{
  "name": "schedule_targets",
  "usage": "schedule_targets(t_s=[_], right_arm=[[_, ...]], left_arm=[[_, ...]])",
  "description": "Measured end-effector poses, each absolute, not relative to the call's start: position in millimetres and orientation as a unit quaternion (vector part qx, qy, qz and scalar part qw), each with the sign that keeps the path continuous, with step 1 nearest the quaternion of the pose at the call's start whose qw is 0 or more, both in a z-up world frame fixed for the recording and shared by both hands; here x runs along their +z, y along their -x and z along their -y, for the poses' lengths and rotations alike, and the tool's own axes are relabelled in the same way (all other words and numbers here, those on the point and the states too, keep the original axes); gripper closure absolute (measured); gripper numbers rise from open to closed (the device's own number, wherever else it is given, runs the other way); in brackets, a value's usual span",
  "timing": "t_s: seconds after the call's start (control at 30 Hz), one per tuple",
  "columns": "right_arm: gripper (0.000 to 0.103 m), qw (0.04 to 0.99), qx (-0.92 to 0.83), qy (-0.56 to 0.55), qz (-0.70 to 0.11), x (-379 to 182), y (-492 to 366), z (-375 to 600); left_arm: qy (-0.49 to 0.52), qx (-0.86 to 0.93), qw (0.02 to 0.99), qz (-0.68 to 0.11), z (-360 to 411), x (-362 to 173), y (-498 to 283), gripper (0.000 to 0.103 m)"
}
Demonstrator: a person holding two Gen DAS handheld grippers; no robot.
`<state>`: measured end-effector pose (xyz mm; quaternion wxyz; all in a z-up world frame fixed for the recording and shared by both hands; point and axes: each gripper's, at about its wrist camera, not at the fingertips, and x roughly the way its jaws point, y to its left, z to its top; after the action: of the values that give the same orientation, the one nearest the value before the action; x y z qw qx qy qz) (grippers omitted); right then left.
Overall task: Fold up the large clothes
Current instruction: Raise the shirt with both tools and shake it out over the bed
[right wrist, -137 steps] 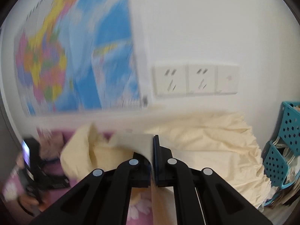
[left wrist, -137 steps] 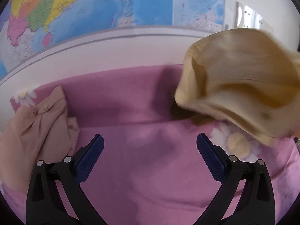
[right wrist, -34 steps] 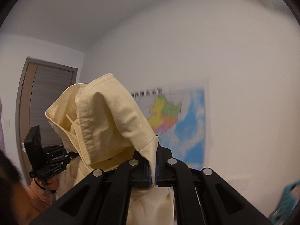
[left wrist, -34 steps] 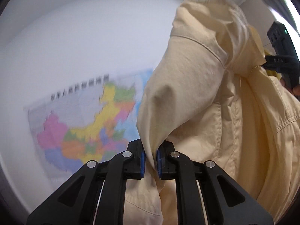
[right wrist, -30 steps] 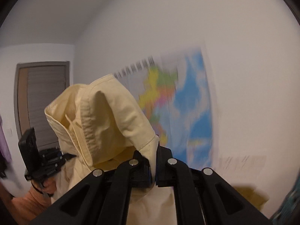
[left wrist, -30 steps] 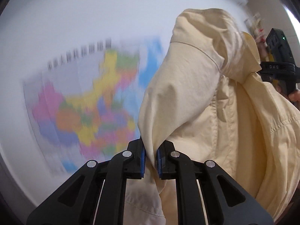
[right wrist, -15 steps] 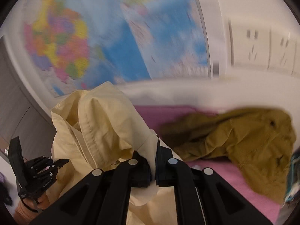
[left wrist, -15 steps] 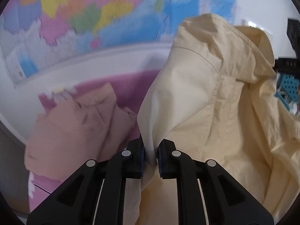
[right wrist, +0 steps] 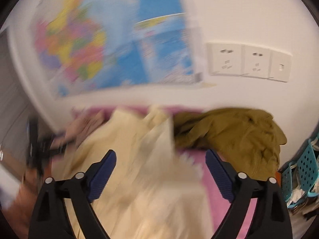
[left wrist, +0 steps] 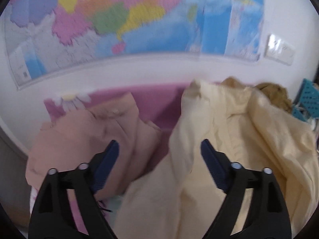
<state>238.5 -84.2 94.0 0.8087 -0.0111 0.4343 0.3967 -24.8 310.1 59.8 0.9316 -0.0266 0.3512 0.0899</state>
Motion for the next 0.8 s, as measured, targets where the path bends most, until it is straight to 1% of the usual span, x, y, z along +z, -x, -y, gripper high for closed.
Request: schedule_targets(t_s=[0.03, 0.1, 0.17, 0.27, 0.4, 0.43, 0.47, 0.5, 0.53, 0.57, 0.6, 0.63, 0.67, 0.7, 0.73, 0.8], right_arm=[[0.006, 0.804, 0.404, 0.035, -0.434, 93, -215, 83], [0.006, 0.801, 0.409, 0.078, -0.43, 90, -168, 79], [0.006, 0.79, 0.417, 0.108, -0.437, 77, -135, 70], [0.006, 0.78, 0.406, 0.139, -0.456, 54, -101, 56], [0.006, 0.759, 0.384, 0.161, -0.5, 19, -81, 44], [0.006, 0.758, 0.38, 0.165, -0.504, 13, -78, 44], [0.008, 0.758, 0.373, 0.17, -0.508, 8, -76, 43], [0.017, 0.758, 0.377, 0.168, -0.505, 5, -74, 44], [0.053, 0.753, 0.39, 0.161, -0.505, 4, -78, 46], [0.087, 0.75, 0.395, 0.155, -0.507, 7, -82, 48], [0.094, 0.751, 0.393, 0.146, -0.509, 13, -87, 52], [0.097, 0.758, 0.396, 0.13, -0.501, 25, -94, 61], [0.098, 0.769, 0.389, 0.133, -0.49, 38, -101, 69], [0.098, 0.79, 0.37, 0.136, -0.47, 58, -112, 83], [0.098, 0.8, 0.361, 0.133, -0.461, 71, -121, 92], [0.099, 0.826, 0.325, 0.122, -0.443, 107, -153, 124]], left_arm=[[0.027, 0.082, 0.936, -0.342, -318, 66, 36, 0.012], [0.03, 0.071, 0.937, -0.34, -334, 70, 58, 0.009], [0.04, 0.058, 0.932, -0.354, -346, 67, 74, 0.009], [0.052, 0.025, 0.917, -0.394, -358, 43, 95, 0.009], [0.034, -0.027, 0.9, -0.434, -341, 10, 112, 0.009], [0.025, -0.045, 0.898, -0.437, -333, 4, 115, 0.007], [0.018, -0.055, 0.897, -0.439, -327, 1, 115, 0.007], [0.003, -0.059, 0.894, -0.444, -318, -4, 115, 0.007], [-0.005, -0.06, 0.892, -0.448, -312, -7, 113, 0.013], [-0.011, -0.063, 0.89, -0.451, -307, -10, 112, 0.019], [-0.015, -0.065, 0.889, -0.452, -304, -11, 109, 0.04], [-0.014, -0.07, 0.888, -0.454, -303, -11, 106, 0.058], [-0.013, -0.069, 0.889, -0.452, -303, -10, 104, 0.065], [-0.012, -0.061, 0.892, -0.447, -305, -6, 102, 0.079], [-0.012, -0.047, 0.895, -0.444, -308, -1, 100, 0.089], [0.007, -0.038, 0.899, -0.437, -317, 9, 97, 0.091]])
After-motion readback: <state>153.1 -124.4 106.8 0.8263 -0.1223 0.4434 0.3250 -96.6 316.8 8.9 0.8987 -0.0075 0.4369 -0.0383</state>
